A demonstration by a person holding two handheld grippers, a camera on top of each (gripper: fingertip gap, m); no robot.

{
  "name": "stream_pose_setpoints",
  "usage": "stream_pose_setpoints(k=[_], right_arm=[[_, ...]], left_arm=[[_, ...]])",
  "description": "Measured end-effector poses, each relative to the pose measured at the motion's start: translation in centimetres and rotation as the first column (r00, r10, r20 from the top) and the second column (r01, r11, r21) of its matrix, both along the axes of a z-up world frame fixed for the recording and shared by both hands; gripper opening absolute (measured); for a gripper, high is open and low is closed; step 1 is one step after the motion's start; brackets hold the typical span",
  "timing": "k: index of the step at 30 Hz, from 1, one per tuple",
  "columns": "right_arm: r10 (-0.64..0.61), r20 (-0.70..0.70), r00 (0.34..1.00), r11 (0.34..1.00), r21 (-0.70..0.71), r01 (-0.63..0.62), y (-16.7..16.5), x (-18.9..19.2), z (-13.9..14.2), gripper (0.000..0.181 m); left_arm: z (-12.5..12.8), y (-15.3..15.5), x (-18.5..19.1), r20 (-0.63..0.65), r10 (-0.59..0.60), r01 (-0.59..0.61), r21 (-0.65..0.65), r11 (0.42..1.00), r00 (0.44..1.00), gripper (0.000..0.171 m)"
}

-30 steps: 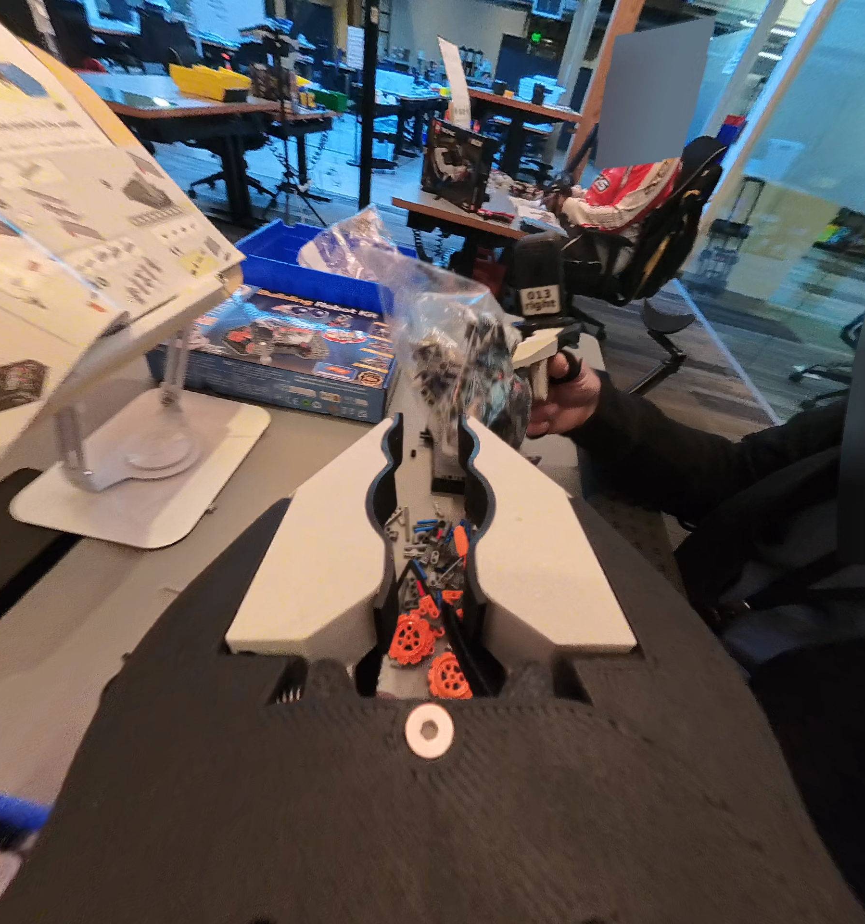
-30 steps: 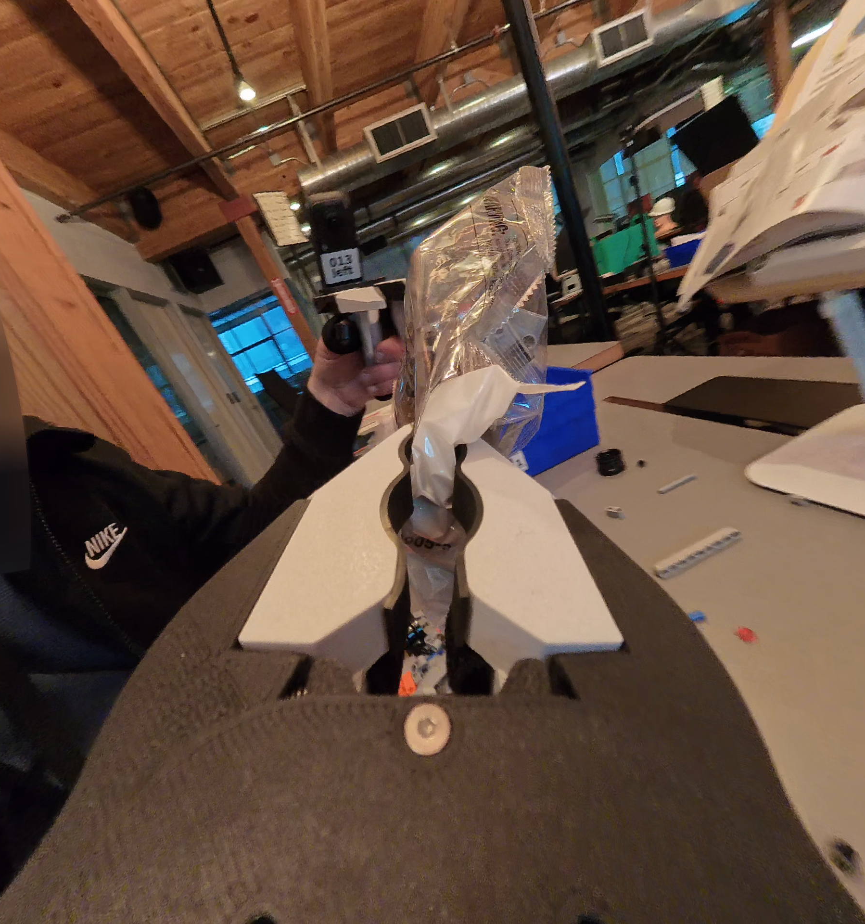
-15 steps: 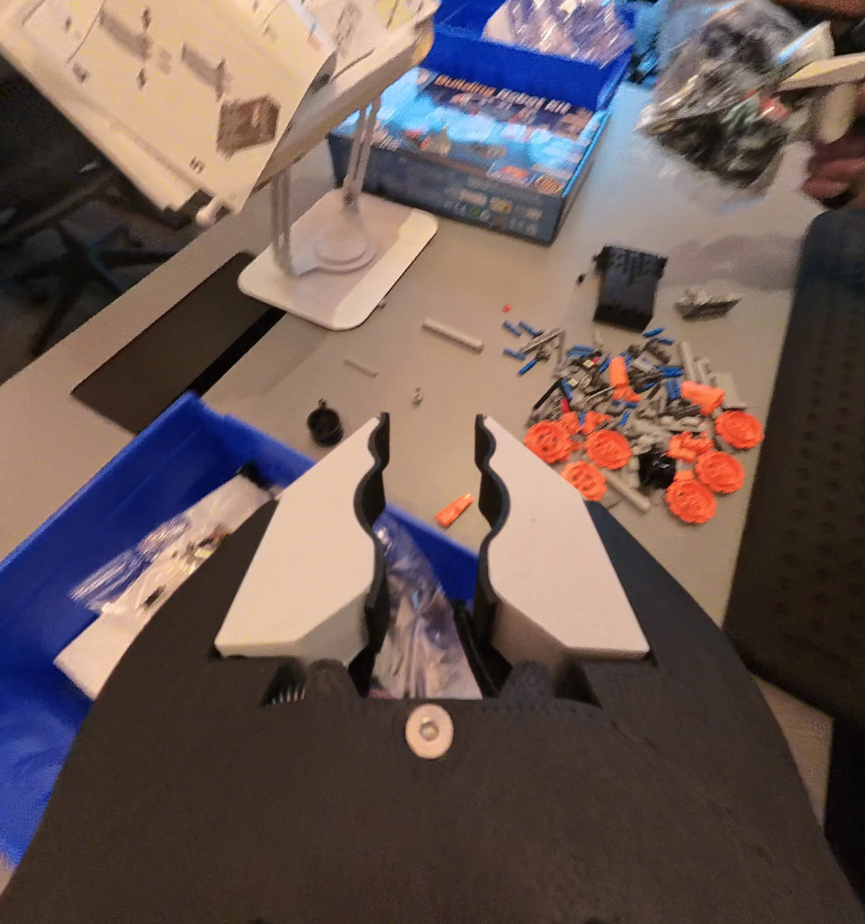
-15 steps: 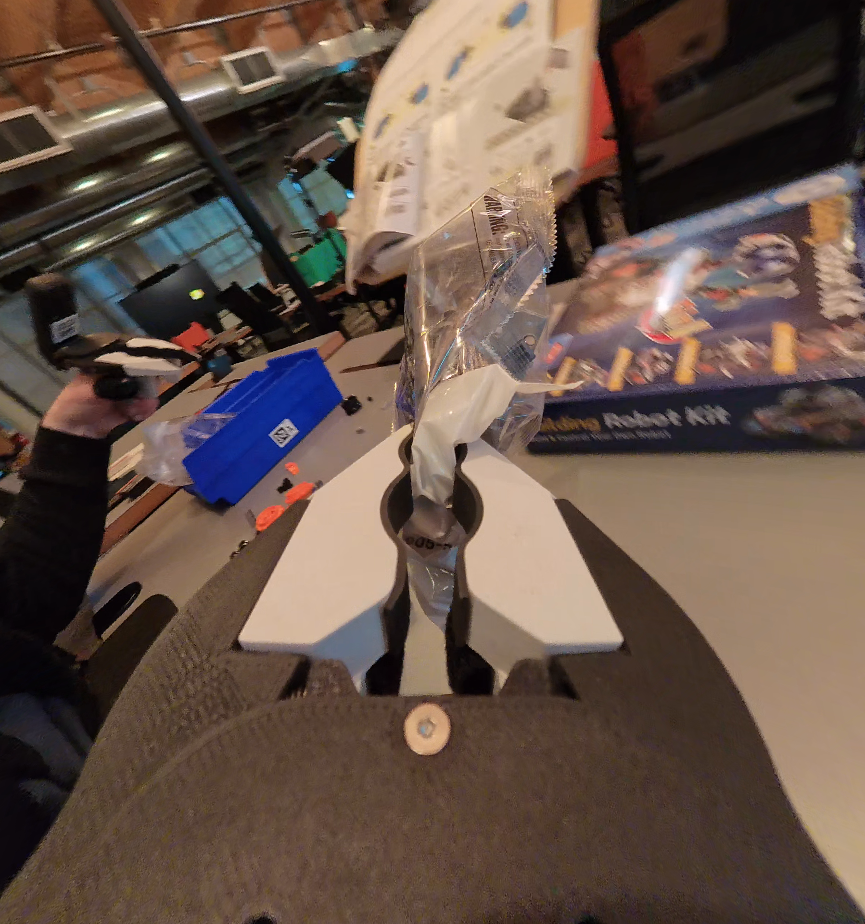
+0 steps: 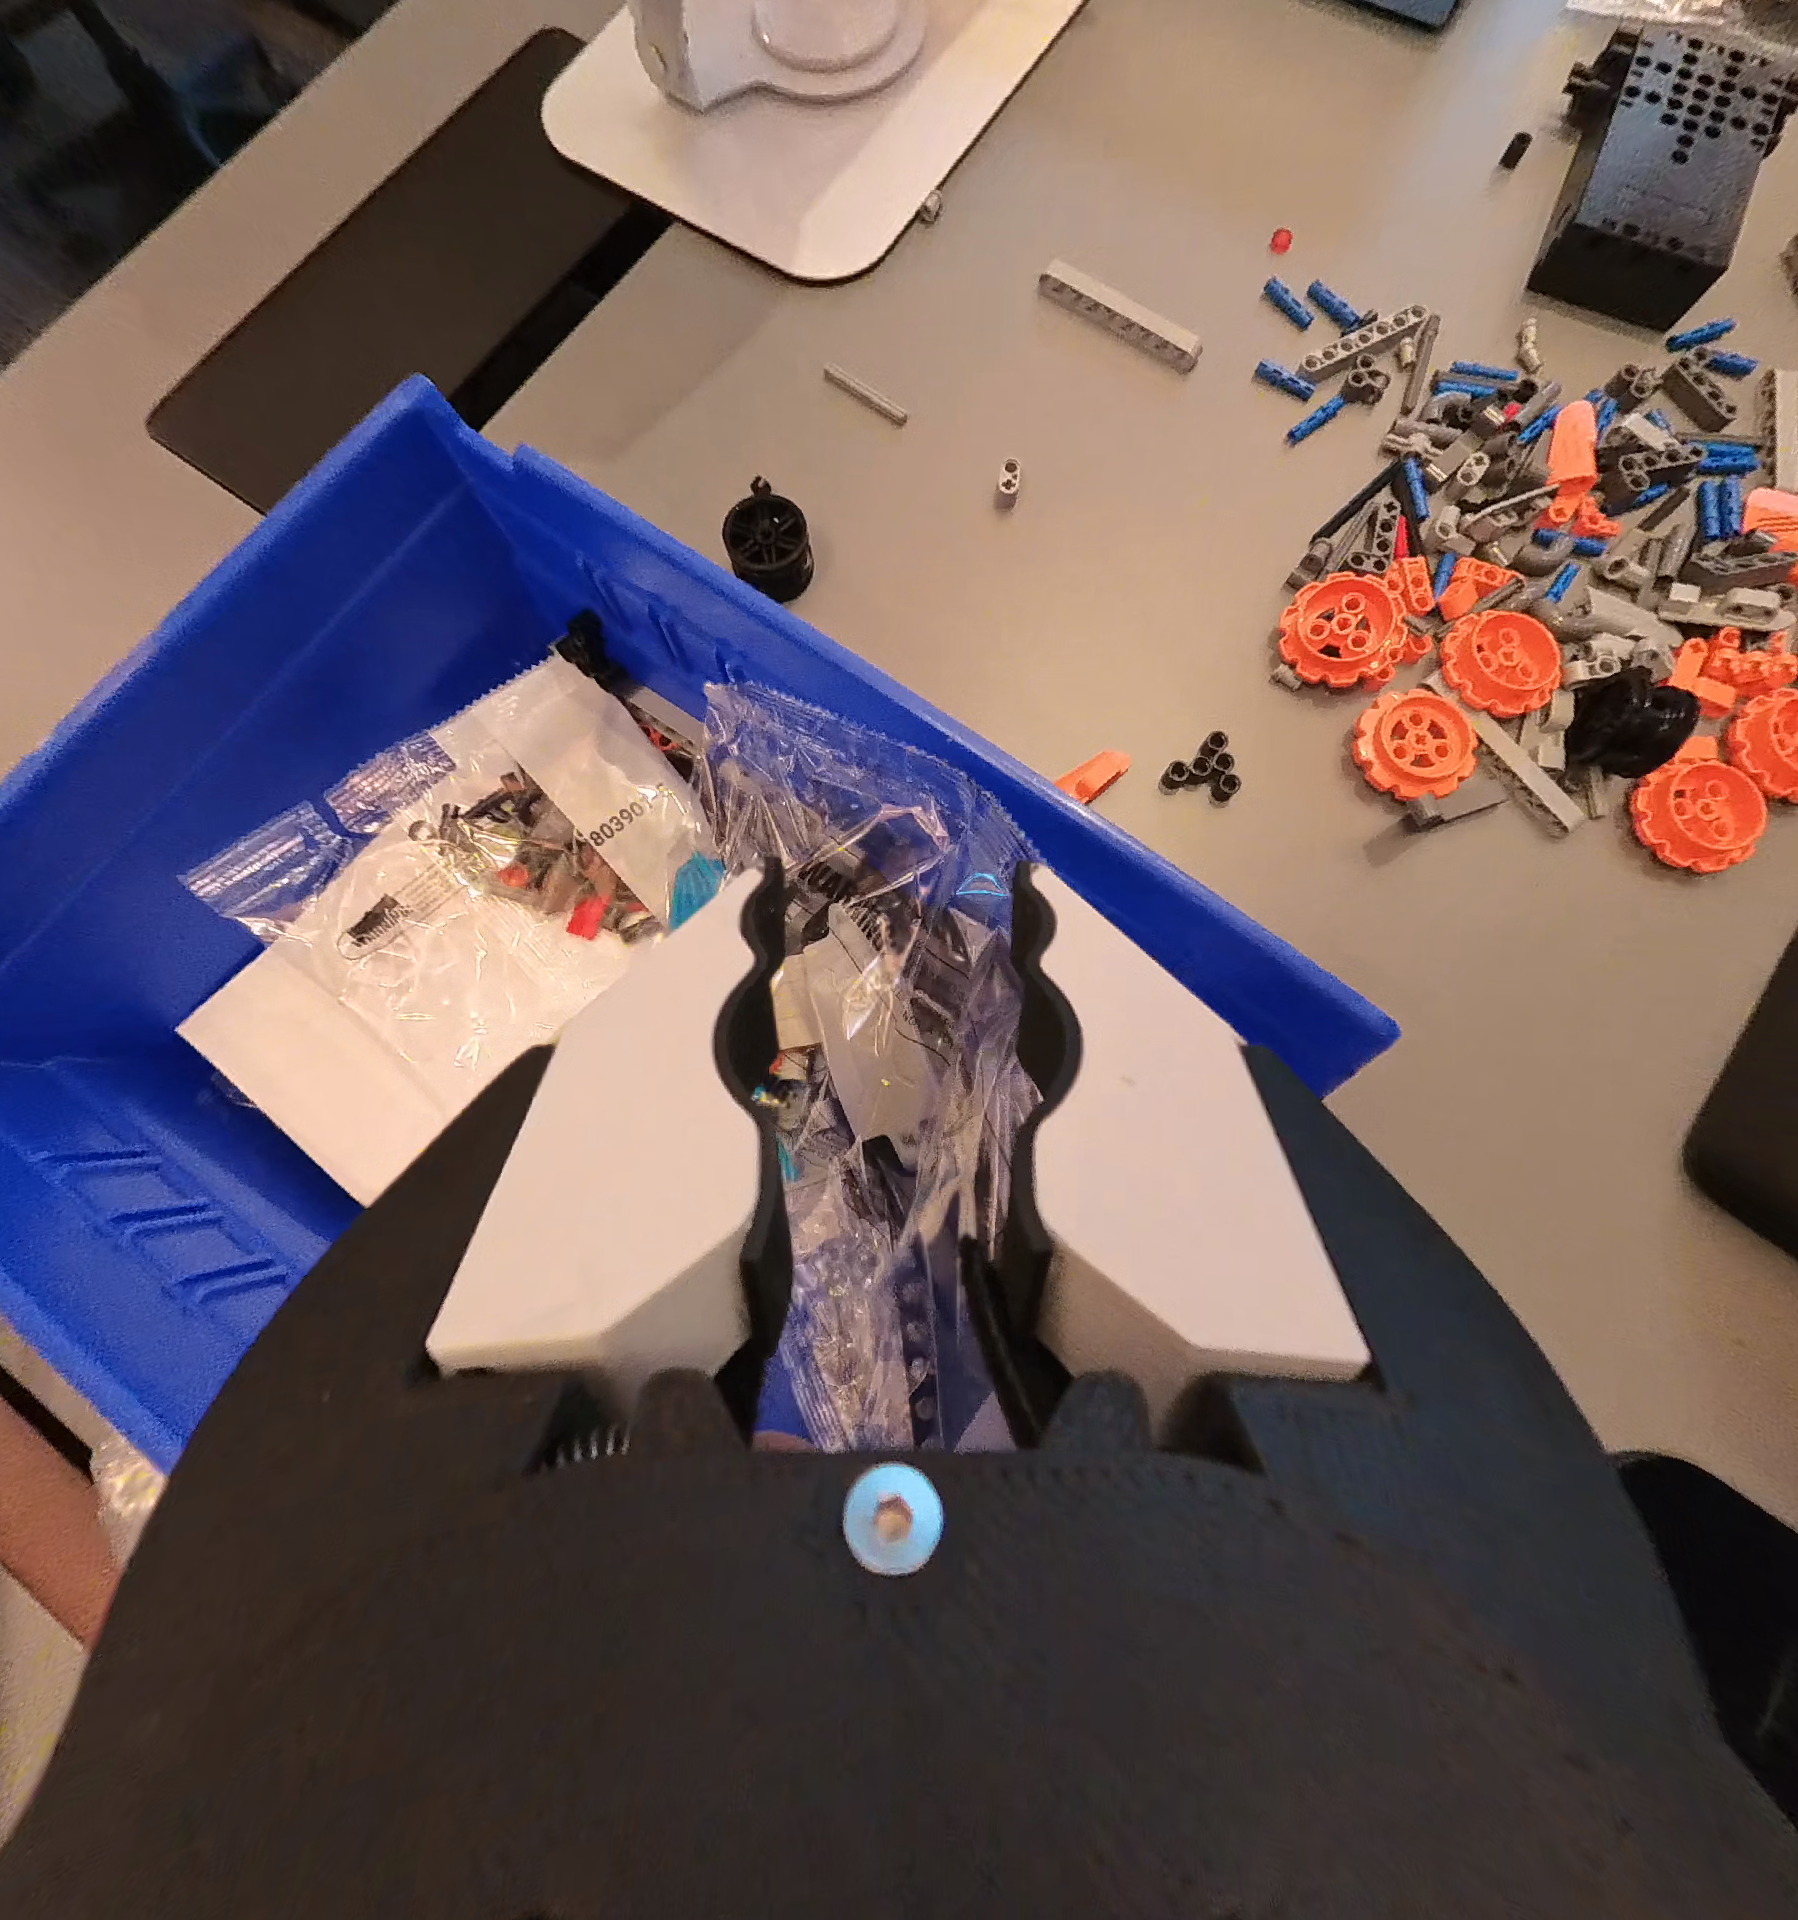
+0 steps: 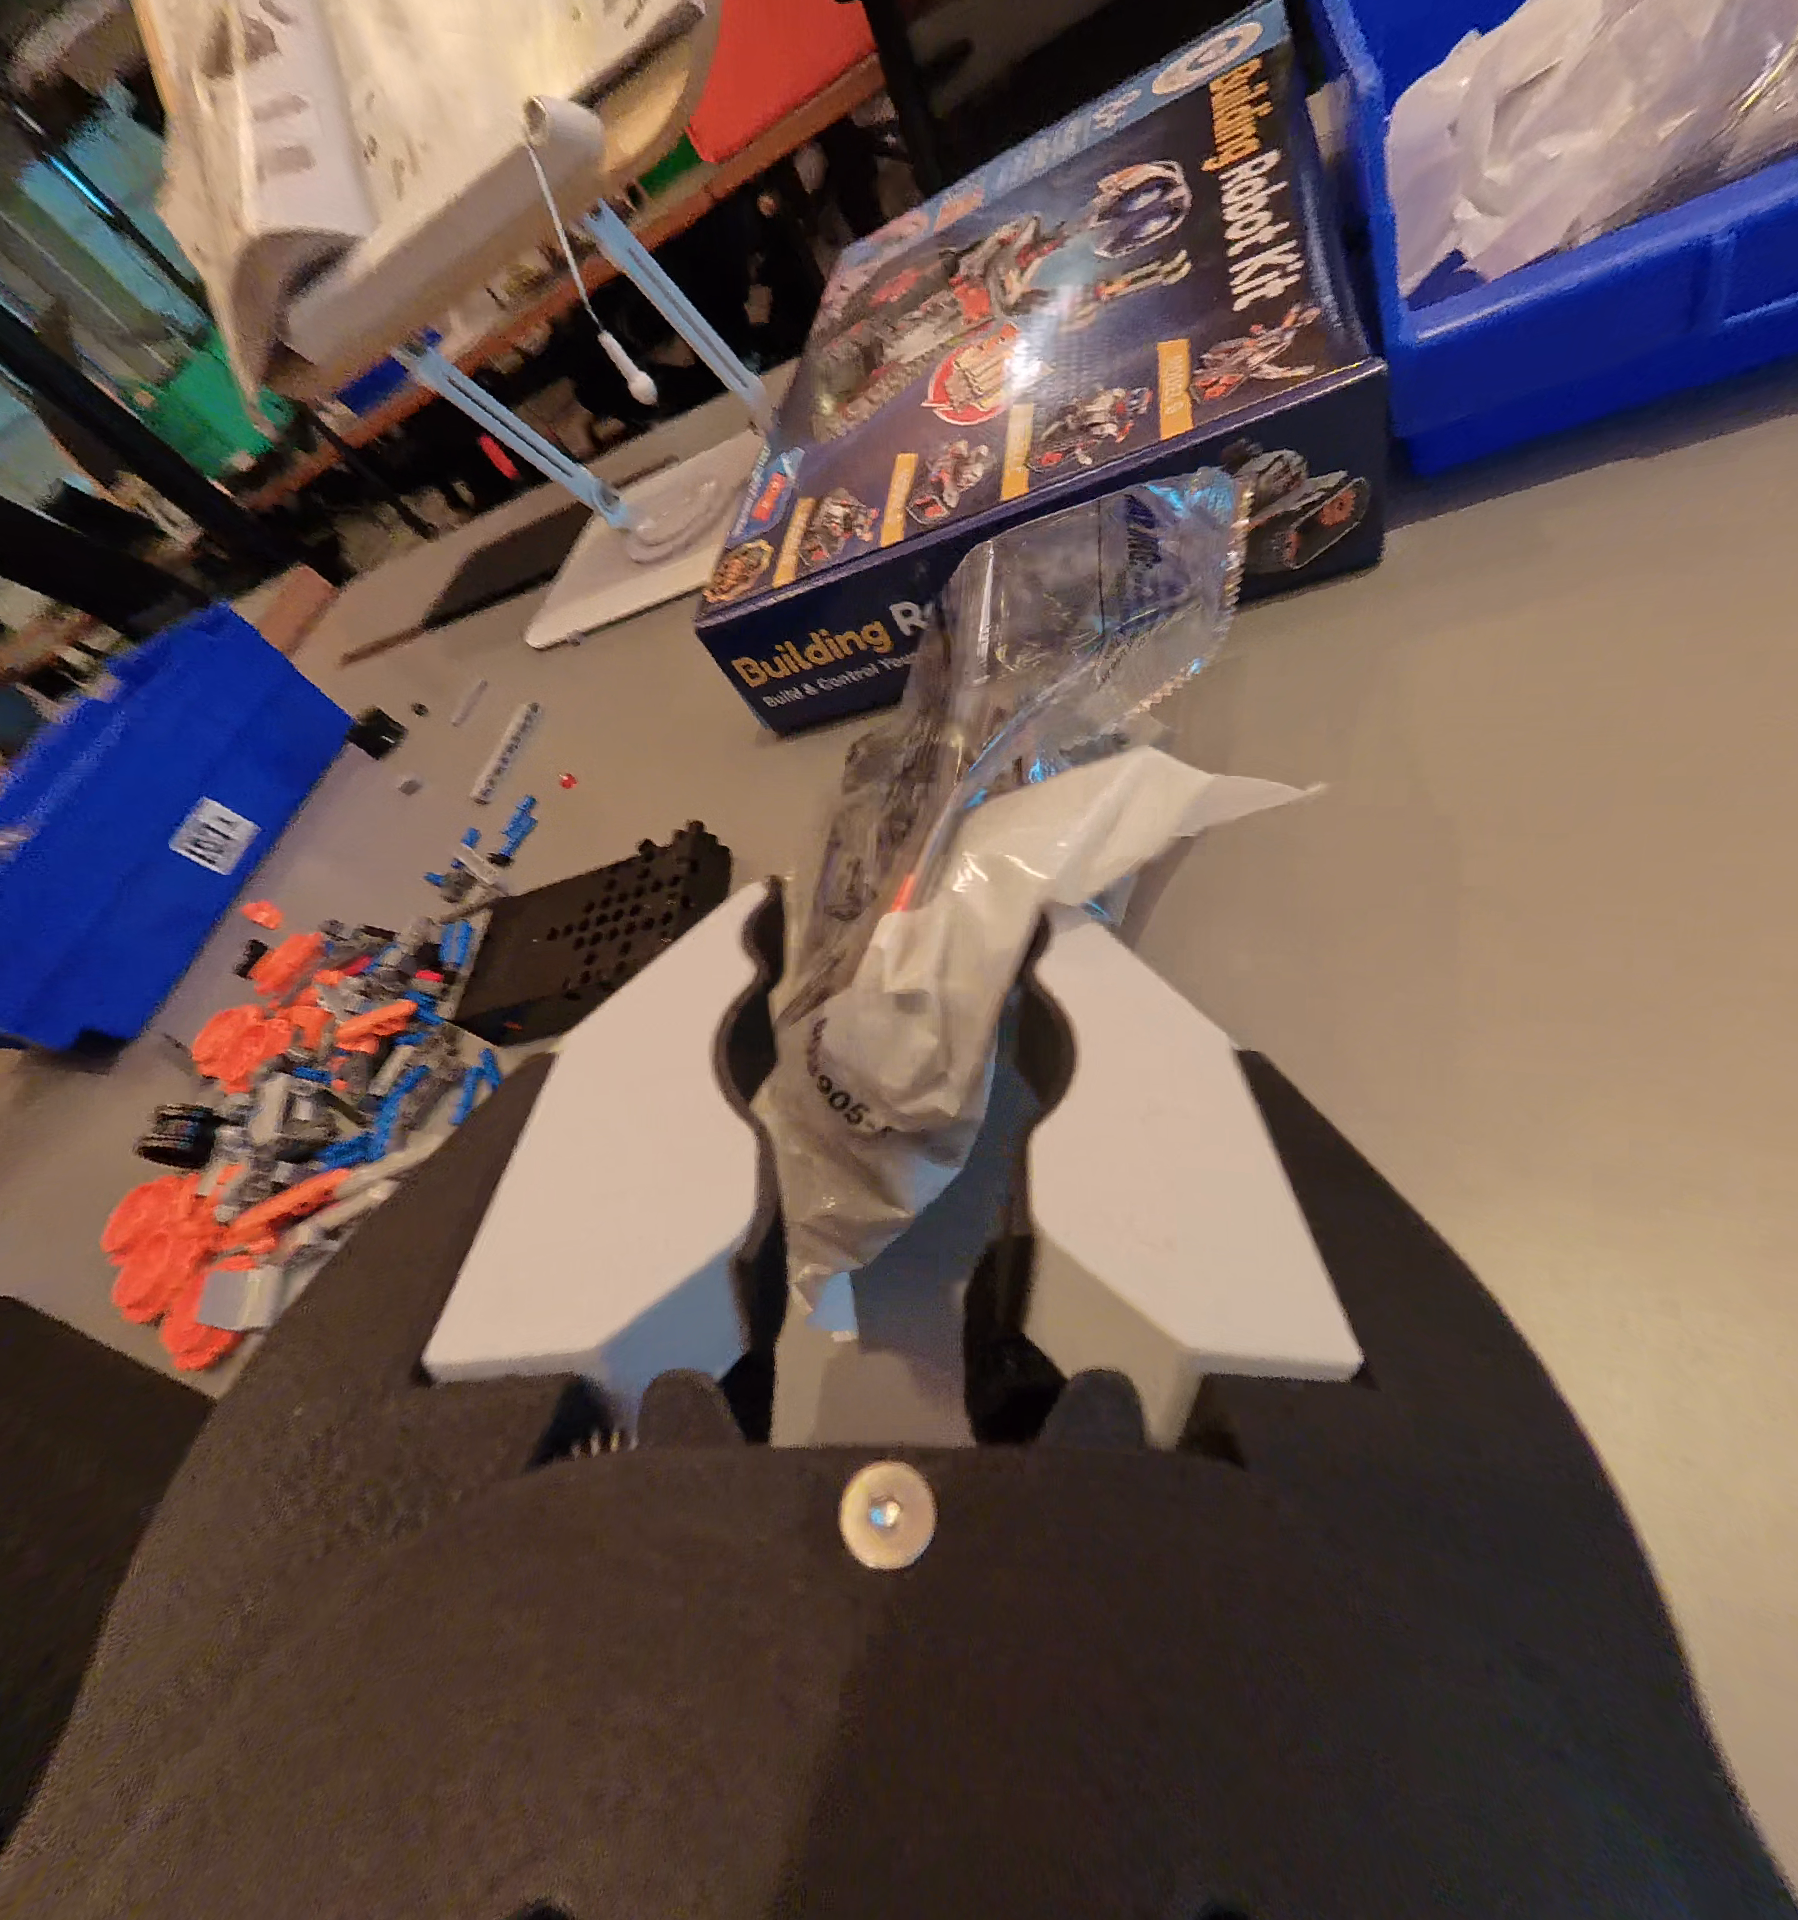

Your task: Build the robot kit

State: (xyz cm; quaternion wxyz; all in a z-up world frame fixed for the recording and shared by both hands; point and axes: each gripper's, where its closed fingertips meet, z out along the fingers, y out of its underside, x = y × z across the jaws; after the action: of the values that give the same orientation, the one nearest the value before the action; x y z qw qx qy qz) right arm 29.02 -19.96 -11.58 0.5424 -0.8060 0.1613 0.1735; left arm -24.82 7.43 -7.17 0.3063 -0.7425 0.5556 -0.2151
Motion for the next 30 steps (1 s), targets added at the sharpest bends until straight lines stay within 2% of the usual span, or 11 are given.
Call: stream_pose_setpoints(k=[1,2,3,6,10,13,16,19,22,26,30], right_arm=[[-0.001,0.042,0.999,1.000,-0.029,0.002,-0.2,0.1,-0.1,0.056],[0.005,0.077,0.997,0.998,-0.056,0.000,-0.3,0.2,-0.2,0.060],[0.000,0.109,0.994,0.997,-0.071,0.007,-0.5,0.4,0.0,0.060],[-0.027,0.242,0.970,0.991,-0.120,0.057,-1.0,1.3,0.1,0.068],[-0.015,0.360,0.933,0.981,-0.175,0.083,-1.5,1.8,0.2,0.072],[0.029,0.429,0.903,0.962,-0.258,0.091,-2.0,1.9,-0.7,0.092],[0.079,0.527,0.846,0.923,-0.359,0.138,-3.0,2.9,-1.7,0.098],[0.090,0.616,0.782,0.894,-0.397,0.209,-3.9,4.0,-1.6,0.107],[0.072,0.716,0.694,0.882,-0.370,0.290,-4.4,5.0,-0.3,0.119],[0.023,0.754,0.656,0.900,-0.301,0.315,-4.2,5.2,1.4,0.114],[-0.010,0.771,0.637,0.927,-0.232,0.296,-3.7,4.6,3.0,0.101]], left_arm=[[-0.2,0.0,-0.1,-0.010,-0.001,0.000,-0.007,1.000,1.000,0.043],[-0.4,-0.1,-0.2,-0.015,0.000,0.000,-0.013,1.000,1.000,0.049],[-0.4,-0.3,-0.2,-0.012,-0.009,0.008,-0.026,1.000,1.000,0.056],[-0.5,-0.9,-0.2,-0.014,-0.038,0.037,-0.048,0.998,0.999,0.061],[-0.9,-1.6,-0.4,-0.037,-0.072,0.069,-0.072,0.995,0.997,0.062],[-1.3,-1.8,-0.6,-0.068,-0.083,0.078,-0.072,0.994,0.994,0.057],[-1.9,-2.0,-0.7,-0.096,-0.090,0.082,-0.085,0.993,0.991,0.056],[-2.6,-1.9,-0.7,-0.124,-0.091,0.080,-0.088,0.993,0.988,0.049],[-3.5,-2.3,-0.7,-0.150,-0.113,0.098,-0.102,0.990,0.982,0.031],[-3.9,-2.5,-0.4,-0.152,-0.126,0.113,-0.094,0.989,0.980,0.003],[-3.6,-1.9,-0.4,-0.142,-0.106,0.101,-0.041,0.994,0.984,0.000]])
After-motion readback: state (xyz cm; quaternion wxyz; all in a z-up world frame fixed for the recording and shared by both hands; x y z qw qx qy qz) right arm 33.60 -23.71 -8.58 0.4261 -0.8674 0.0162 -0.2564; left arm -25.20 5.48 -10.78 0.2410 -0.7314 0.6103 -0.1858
